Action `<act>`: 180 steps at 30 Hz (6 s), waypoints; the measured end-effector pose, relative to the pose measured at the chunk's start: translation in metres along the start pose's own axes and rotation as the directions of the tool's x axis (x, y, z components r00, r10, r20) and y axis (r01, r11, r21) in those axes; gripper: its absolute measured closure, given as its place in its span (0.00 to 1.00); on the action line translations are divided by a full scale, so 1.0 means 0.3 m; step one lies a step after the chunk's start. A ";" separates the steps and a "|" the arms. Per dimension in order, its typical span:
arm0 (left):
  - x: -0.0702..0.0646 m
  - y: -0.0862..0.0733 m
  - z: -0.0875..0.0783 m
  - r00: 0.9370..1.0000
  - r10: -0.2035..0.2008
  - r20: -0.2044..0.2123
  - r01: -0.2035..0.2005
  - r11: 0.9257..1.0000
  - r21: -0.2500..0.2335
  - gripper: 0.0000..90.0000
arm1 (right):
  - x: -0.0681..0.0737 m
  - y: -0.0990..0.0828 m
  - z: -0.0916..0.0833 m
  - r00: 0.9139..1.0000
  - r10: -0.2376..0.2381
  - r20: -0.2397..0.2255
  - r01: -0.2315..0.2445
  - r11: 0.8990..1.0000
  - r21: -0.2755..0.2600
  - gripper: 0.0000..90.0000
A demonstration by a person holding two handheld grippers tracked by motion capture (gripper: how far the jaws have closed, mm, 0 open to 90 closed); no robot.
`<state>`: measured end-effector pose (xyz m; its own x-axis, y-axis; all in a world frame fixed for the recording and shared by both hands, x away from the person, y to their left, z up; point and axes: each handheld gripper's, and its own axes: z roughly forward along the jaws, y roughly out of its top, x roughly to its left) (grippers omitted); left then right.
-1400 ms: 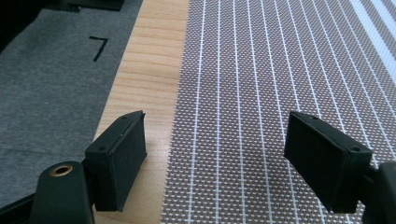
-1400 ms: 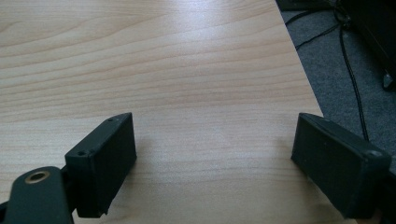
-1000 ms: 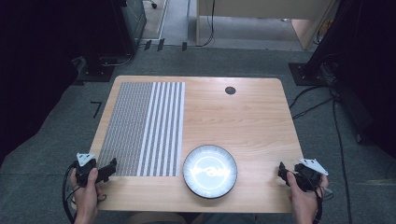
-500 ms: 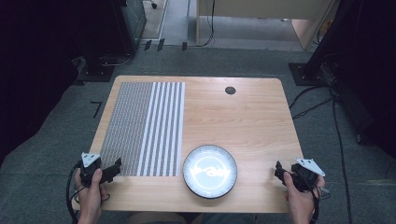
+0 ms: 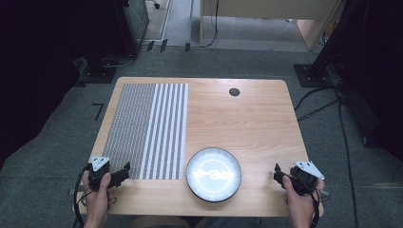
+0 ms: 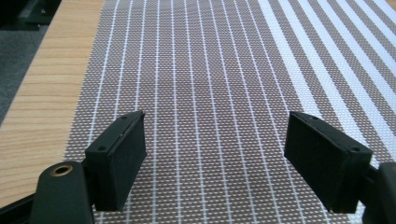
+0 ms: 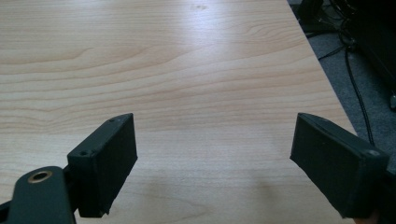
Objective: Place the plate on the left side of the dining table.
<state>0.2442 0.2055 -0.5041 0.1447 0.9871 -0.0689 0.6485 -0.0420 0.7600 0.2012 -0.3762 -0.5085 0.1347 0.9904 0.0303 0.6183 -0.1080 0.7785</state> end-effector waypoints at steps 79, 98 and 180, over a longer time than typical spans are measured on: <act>-0.364 -0.009 0.020 0.972 0.120 0.203 -0.117 0.993 -0.028 0.21 | 0.231 -0.017 -0.014 0.978 -0.038 -0.206 0.040 0.999 0.009 0.16; -0.457 -0.017 -0.011 0.942 0.134 0.308 -0.107 0.989 -0.105 0.20 | 0.321 -0.015 -0.055 0.964 -0.052 -0.260 0.033 0.997 -0.077 0.41; -0.618 0.021 0.029 0.882 0.181 0.434 -0.189 0.982 -0.026 0.72 | 0.315 -0.001 -0.010 0.807 0.296 -0.510 -0.245 0.955 0.167 0.95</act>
<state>0.2281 0.0208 -0.4921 0.5699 0.7961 -0.2035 0.5899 -0.2240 0.7758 0.2114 -0.2823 -0.5039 -0.1028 0.8116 0.5751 0.6870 -0.3602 0.6311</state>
